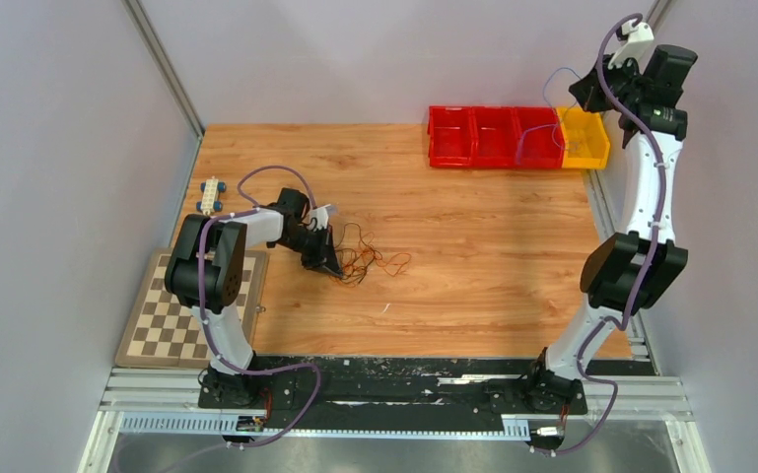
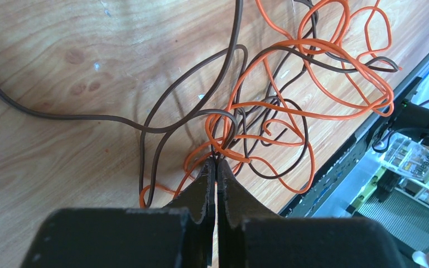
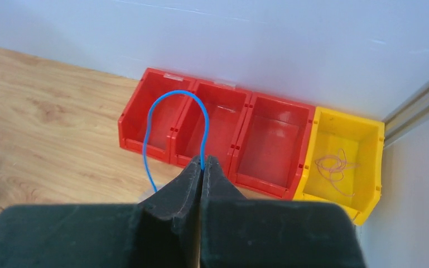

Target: Untangle the cables

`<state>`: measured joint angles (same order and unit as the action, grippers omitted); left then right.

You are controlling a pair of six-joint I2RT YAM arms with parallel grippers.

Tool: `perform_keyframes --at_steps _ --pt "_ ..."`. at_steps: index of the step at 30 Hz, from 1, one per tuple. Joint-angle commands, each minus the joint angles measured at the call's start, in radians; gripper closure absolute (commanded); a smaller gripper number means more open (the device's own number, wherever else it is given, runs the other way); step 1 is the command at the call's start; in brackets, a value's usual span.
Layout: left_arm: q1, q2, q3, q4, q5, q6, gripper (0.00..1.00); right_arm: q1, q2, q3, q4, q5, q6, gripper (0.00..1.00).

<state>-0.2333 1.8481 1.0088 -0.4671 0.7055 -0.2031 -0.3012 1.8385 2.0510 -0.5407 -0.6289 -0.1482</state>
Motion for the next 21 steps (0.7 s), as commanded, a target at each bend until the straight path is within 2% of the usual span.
perform_keyframes --at_steps 1,10,18,21 --pt "-0.002 -0.044 0.031 -0.011 -0.005 0.051 1.0 -0.008 0.074 0.12 0.067 0.029 0.1 1.0" --pt "-0.003 -0.008 0.086 -0.062 -0.03 0.09 1.0 -0.005 0.257 0.161 0.222 0.215 0.141 1.0" --pt "-0.003 0.04 0.155 -0.107 -0.046 0.103 1.0 0.015 0.444 0.305 0.305 0.274 0.117 1.0" --pt "-0.001 0.049 0.169 -0.121 -0.051 0.103 1.0 0.017 0.474 0.312 0.344 0.303 0.11 1.0"
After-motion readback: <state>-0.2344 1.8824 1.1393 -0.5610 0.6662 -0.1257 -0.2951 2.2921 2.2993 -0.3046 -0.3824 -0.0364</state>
